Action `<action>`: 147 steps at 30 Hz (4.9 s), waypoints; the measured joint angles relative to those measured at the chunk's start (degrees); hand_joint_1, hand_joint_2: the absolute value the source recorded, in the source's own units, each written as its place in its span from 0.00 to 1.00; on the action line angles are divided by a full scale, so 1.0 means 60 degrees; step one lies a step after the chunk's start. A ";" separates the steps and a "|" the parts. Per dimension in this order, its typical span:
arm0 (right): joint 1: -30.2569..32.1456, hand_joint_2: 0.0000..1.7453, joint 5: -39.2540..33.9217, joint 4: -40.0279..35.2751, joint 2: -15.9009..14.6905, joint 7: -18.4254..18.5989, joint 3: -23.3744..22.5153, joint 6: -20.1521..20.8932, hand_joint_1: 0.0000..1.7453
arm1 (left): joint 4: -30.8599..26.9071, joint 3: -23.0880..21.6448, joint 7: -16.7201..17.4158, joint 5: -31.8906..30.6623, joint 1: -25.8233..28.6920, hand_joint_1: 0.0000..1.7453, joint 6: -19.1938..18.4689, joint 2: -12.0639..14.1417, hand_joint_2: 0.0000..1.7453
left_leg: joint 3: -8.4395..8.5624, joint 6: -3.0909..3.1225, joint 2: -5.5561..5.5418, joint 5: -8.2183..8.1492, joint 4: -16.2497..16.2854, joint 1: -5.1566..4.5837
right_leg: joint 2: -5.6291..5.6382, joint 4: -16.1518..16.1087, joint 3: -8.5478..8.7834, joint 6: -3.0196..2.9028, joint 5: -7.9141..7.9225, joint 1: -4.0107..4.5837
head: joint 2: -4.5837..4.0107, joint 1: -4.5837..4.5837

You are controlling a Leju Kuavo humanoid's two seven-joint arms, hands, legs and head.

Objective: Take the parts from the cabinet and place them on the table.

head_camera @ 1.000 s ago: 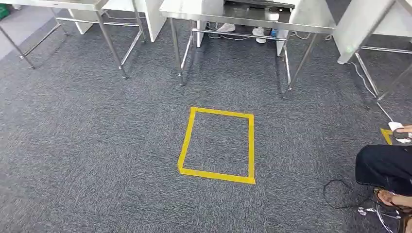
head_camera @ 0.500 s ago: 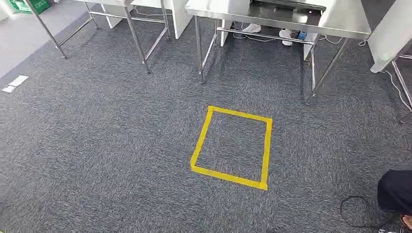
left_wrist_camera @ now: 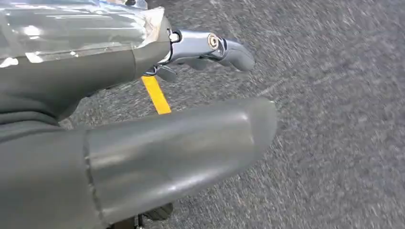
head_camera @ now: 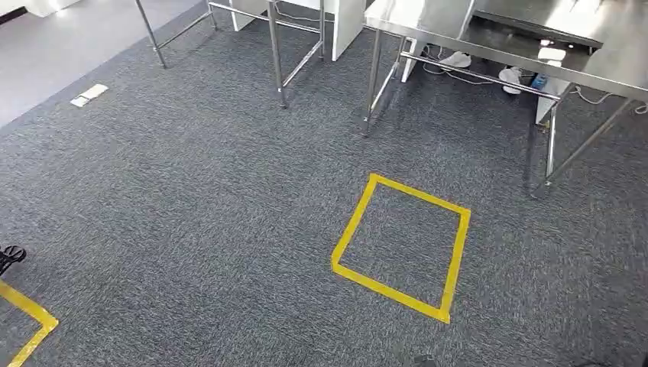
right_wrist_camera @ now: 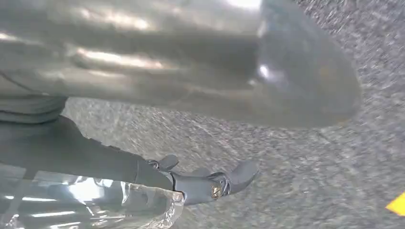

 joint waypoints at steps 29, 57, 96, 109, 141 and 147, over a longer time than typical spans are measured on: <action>0.0334 0.00 0.1118 0.0029 0.0481 0.1792 0.0291 -0.1654 0.00 | 0.0062 -0.0164 0.1512 -0.0098 -0.0480 0.00 -0.2335 -0.0656 0.00 | -0.0164 -0.0023 0.0126 -0.0003 0.0119 0.0062 | -0.0026 0.0685 -0.0196 -0.0066 -0.0497 -0.0033 | 0.0000 0.0022; 0.0329 0.00 0.1118 0.0033 0.0546 0.1526 0.0284 -0.1708 0.00 | 0.0066 -0.0160 0.1461 0.0011 -0.0515 0.00 -0.2240 -0.0670 0.00 | -0.0218 -0.0031 0.0473 -0.0042 0.0204 0.0068 | -0.0125 -0.0232 0.0351 -0.0262 -0.0335 -0.0002 | 0.0000 0.0047; 0.0294 0.00 0.1424 0.0040 0.0554 0.1526 0.0288 -0.1657 0.00 | 0.0069 -0.0135 0.1435 0.0168 -0.0402 0.00 -0.2237 -0.0652 0.00 | -0.0224 -0.0302 -0.0484 -0.0104 0.0300 0.0027 | 0.0476 -0.2048 0.0934 0.0002 0.0717 -0.0144 | 0.0000 0.0062; 0.0302 0.00 0.1464 0.0040 0.0546 0.1545 0.0288 -0.1657 0.00 | 0.0069 -0.0135 0.1446 0.0160 -0.0357 0.00 -0.2262 -0.0656 0.00 | -0.0401 -0.0373 0.0886 -0.0315 0.0949 0.0082 | -0.0837 -0.2084 0.1061 -0.0599 0.0715 0.0081 | 0.0000 -0.0018; 0.0342 0.00 0.1329 0.0040 0.0583 0.1413 0.0087 -0.1738 0.00 | 0.0066 -0.0368 0.1545 -0.0015 -0.0517 0.00 -0.2175 -0.0670 0.00 | -0.0206 -0.0201 0.1127 -0.0294 0.0667 -0.0036 | -0.0893 -0.2031 0.0972 -0.0632 0.0761 0.0137 | 0.0000 -0.0022; 0.0291 0.00 0.1352 0.0029 0.0623 0.1410 0.0087 -0.1752 0.00 | 0.0066 -0.0368 0.1548 -0.0018 -0.0520 0.00 -0.2175 -0.0671 0.00 | -0.0007 -0.0054 0.0864 -0.0187 0.0145 -0.0072 | -0.0878 -0.1912 0.0987 -0.0378 0.0600 0.0198 | 0.0000 -0.0011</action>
